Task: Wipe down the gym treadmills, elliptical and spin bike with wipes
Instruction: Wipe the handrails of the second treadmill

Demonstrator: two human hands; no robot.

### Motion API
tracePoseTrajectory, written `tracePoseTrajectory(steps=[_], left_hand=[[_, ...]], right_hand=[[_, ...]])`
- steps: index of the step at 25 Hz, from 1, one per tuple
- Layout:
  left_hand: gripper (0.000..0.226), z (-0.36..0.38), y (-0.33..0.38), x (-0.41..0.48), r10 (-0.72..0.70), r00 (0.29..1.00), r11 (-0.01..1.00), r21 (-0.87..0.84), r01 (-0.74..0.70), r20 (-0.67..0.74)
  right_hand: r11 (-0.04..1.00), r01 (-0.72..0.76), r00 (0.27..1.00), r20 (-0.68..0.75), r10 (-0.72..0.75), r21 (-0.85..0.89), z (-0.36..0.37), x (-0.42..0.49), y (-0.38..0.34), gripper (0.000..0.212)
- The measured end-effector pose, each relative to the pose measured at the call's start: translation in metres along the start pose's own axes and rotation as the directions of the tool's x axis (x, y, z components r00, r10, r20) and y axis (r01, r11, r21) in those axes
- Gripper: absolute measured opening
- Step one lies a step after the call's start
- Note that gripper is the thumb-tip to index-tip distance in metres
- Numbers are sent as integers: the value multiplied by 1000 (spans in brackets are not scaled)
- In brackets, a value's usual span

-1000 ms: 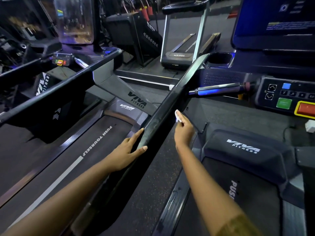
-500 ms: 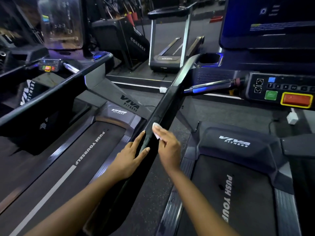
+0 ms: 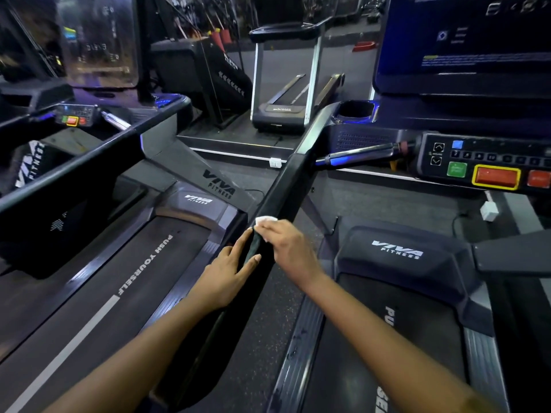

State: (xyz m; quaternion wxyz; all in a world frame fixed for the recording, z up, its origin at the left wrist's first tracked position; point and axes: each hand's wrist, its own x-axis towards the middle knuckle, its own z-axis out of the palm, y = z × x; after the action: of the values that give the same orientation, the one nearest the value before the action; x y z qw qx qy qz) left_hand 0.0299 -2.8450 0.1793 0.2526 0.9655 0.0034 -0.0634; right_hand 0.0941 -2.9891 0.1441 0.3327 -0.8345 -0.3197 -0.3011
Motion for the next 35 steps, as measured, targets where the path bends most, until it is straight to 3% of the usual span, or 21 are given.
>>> tracePoseTrajectory(steps=[2, 3, 6, 7, 9, 14, 20, 23, 28, 32, 35], left_hand=[[60, -3, -4, -2, 31, 999, 997, -70, -29, 29], [60, -5, -6, -5, 46, 998, 996, -80, -42, 46], [60, -4, -7, -19, 35, 998, 999, -20, -34, 54], [59, -3, -6, -23, 33, 999, 999, -1, -33, 31], [57, -2, -3, -27, 31, 1000, 999, 13, -31, -3], [56, -1, -2, -27, 29, 999, 999, 22, -28, -26], [58, -2, -1, -27, 28, 999, 999, 44, -27, -21], [59, -2, -1, -27, 30, 999, 999, 38, -30, -14], [59, -1, 0, -27, 32, 999, 998, 50, -31, -22], [60, -2, 0, -27, 30, 999, 998, 59, -29, -19], [58, -1, -1, -26, 28, 999, 998, 54, -26, -33]], right_hand=[[958, -138, 990, 11, 139, 252, -4, -7, 0, 34], [885, -274, 953, -17, 302, 378, -5, -6, 7, 36], [567, -603, 645, -75, 760, 561, 1, 6, 48, 44], [493, -659, 567, -57, 822, 568, 6, 10, 57, 46], [440, -729, 502, -26, 864, 525, 24, 13, 60, 47], [414, -659, 477, -77, 876, 628, 55, -19, 25, 54], [263, -592, 477, 68, 876, 761, 58, -76, -35, 50], [232, -625, 339, -9, 941, 745, 48, -51, 7, 46], [335, -622, 440, -37, 897, 707, 53, 11, 72, 37], [315, -648, 387, -56, 920, 693, 75, -16, 54, 36], [307, -592, 415, -46, 909, 745, 77, -45, 11, 45]])
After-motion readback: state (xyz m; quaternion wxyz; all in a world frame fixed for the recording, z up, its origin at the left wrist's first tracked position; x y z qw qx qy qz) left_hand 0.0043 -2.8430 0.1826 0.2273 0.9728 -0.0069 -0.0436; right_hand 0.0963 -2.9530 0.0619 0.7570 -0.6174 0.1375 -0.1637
